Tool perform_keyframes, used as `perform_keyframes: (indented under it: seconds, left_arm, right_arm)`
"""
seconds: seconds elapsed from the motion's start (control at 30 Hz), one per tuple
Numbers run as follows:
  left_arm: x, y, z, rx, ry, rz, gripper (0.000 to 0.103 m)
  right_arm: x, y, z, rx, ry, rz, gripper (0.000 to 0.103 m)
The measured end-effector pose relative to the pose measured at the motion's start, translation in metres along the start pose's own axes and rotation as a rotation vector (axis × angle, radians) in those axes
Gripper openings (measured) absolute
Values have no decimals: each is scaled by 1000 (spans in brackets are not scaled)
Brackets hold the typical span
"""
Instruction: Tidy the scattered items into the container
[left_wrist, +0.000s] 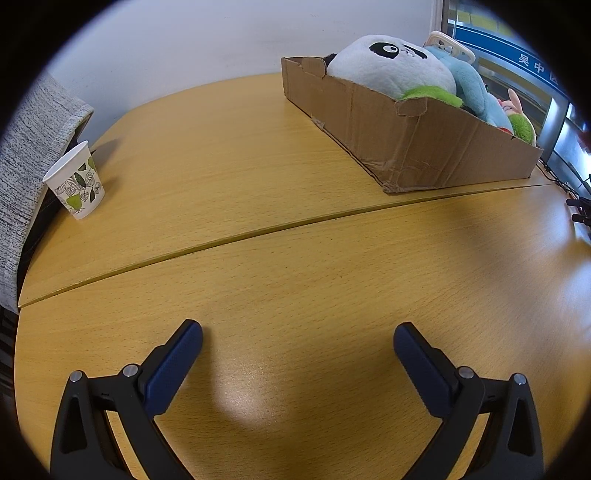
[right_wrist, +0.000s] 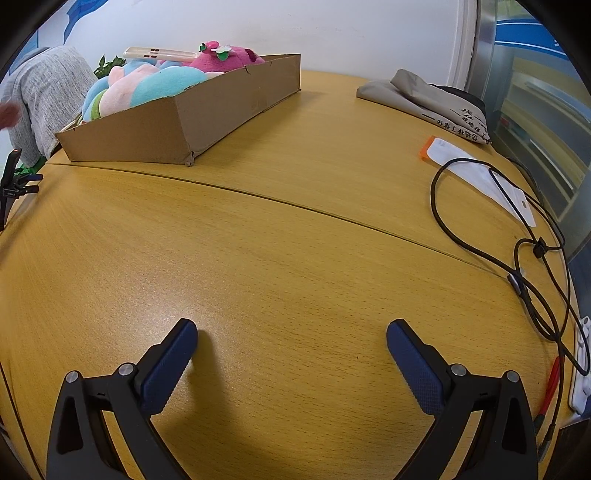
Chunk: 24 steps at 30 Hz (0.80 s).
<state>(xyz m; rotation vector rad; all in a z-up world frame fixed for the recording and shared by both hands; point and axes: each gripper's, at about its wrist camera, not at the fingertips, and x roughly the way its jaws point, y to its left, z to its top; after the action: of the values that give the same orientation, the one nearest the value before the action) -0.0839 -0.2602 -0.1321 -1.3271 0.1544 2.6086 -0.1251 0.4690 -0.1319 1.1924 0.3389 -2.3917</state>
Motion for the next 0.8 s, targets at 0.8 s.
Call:
perform_keyframes:
  seconds: [0.8]
  left_arm:
    - [0,0,1,2,-1,1,103]
  right_arm:
    - [-1,-3,0,-2,1,2,103]
